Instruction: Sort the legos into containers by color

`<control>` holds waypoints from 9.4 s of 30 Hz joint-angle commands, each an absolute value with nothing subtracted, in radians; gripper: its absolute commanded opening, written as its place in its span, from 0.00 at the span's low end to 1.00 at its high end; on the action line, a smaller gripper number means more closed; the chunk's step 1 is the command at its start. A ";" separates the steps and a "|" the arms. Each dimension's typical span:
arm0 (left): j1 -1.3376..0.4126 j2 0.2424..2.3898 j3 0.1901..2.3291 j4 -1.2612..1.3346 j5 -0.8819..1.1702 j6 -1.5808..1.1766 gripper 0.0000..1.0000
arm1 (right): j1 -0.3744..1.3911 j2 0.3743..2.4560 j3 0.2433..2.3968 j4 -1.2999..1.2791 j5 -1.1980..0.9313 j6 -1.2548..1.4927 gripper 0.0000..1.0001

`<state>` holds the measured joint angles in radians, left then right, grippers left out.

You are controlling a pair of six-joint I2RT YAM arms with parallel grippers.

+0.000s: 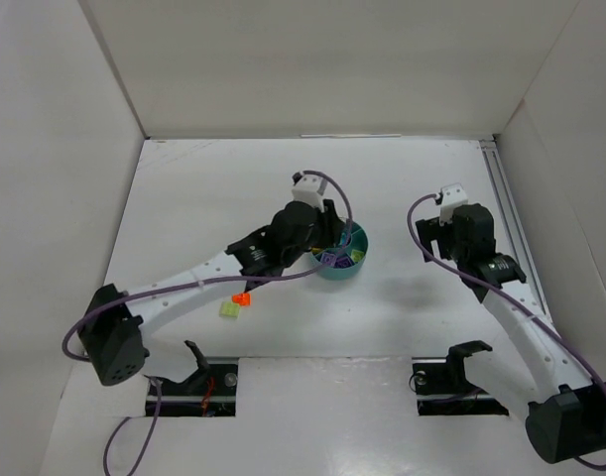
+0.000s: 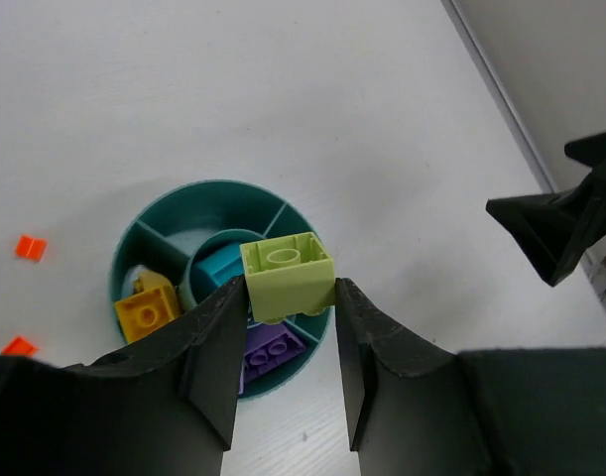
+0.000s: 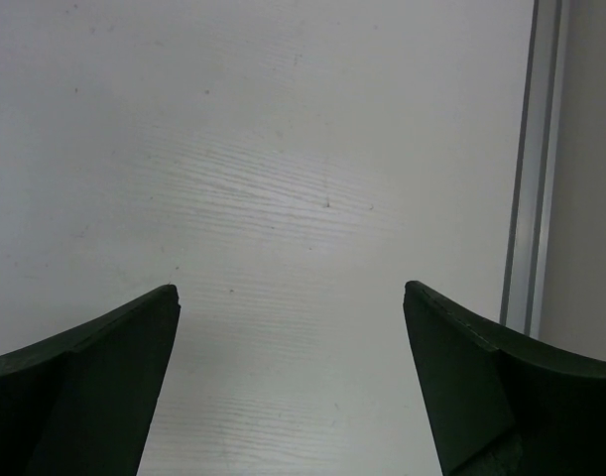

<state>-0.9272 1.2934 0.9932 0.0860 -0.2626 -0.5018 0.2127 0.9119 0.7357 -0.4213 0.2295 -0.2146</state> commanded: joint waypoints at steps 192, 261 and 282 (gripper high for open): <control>-0.823 1.218 1.055 0.075 -0.291 -0.502 0.20 | 0.276 0.804 0.686 -0.353 0.156 -0.270 0.99; -0.834 1.753 1.310 0.065 0.407 0.382 0.21 | 0.258 0.850 0.667 -0.334 0.104 -0.288 0.99; -0.834 1.763 1.328 0.035 0.425 0.382 0.52 | 0.258 0.868 0.667 -0.334 0.104 -0.288 0.99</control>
<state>-0.8337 1.7706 1.2797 0.0322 0.4065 0.3786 0.2626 0.8715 0.6525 -0.3595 0.1146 -0.2886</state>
